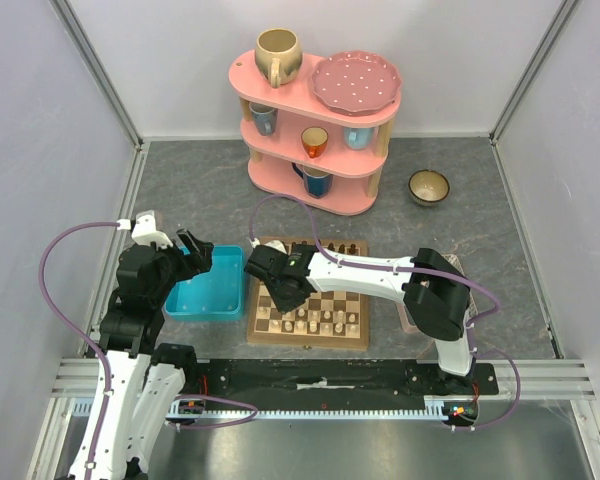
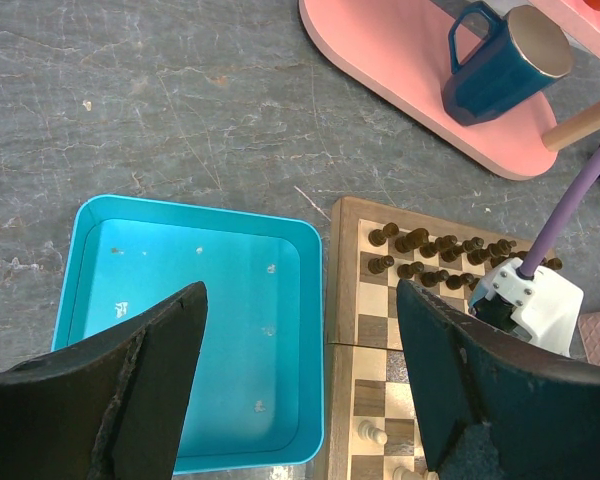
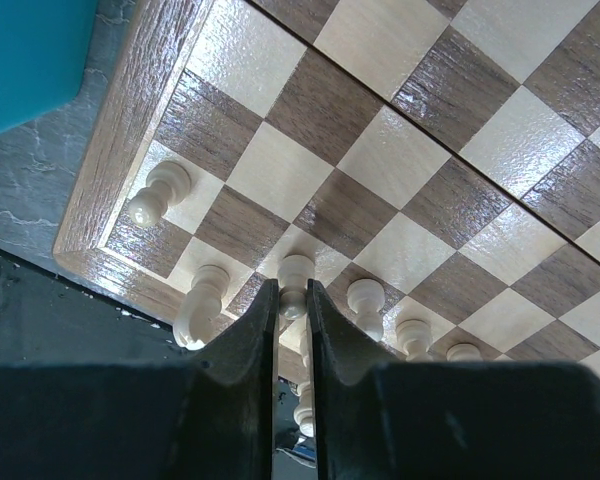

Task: Set up the chess pieces on the board

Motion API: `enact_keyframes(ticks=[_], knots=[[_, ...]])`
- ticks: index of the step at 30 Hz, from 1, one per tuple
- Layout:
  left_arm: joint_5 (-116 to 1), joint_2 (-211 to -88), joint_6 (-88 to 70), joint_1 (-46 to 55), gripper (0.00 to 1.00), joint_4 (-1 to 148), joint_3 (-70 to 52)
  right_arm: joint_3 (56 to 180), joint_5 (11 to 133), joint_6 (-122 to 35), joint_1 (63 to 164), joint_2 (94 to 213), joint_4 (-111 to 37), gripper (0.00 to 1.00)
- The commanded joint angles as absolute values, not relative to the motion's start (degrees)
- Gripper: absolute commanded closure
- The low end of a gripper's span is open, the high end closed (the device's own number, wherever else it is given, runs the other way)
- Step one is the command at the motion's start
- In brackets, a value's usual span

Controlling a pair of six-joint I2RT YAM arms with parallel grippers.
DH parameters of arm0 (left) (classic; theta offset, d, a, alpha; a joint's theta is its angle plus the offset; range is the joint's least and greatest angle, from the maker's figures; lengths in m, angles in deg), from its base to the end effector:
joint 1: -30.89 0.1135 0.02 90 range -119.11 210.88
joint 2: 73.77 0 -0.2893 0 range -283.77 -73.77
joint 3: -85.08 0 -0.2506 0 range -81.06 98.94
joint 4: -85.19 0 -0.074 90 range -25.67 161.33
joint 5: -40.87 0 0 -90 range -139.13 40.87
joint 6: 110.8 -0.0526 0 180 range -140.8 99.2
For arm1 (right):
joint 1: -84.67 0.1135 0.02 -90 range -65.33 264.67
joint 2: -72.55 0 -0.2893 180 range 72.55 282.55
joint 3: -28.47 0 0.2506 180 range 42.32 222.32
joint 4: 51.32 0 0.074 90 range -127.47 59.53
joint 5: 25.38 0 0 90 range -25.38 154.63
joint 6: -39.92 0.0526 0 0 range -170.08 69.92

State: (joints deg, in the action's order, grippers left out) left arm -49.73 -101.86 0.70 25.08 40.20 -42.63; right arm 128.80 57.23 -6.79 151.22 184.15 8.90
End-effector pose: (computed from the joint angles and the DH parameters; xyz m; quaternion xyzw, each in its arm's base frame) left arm 0.1111 -0.0119 0.3075 -0.1094 0.8158 -0.1383 0.5508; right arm 0.1703 0.3756 0.2139 -0.1884 0.9668 0.0948 0.1443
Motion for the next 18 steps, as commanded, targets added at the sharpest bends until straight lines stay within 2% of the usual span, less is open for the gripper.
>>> enact_keyframes(ticks=[1,8,18], knots=[[-50.8,-101.6,-0.8,25.2,0.17,42.4,-42.6,129.8,56.7,-7.4,151.4,184.1,9.3,0.79],[-50.6,-101.7,-0.8,25.2,0.17,42.4,-42.6,129.9,56.5,-7.4,151.4,184.0,9.5,0.72],[-50.6,-101.7,-0.9,25.2,0.17,42.3,-42.6,131.1,54.7,-6.9,150.7,181.1,9.0,0.7]])
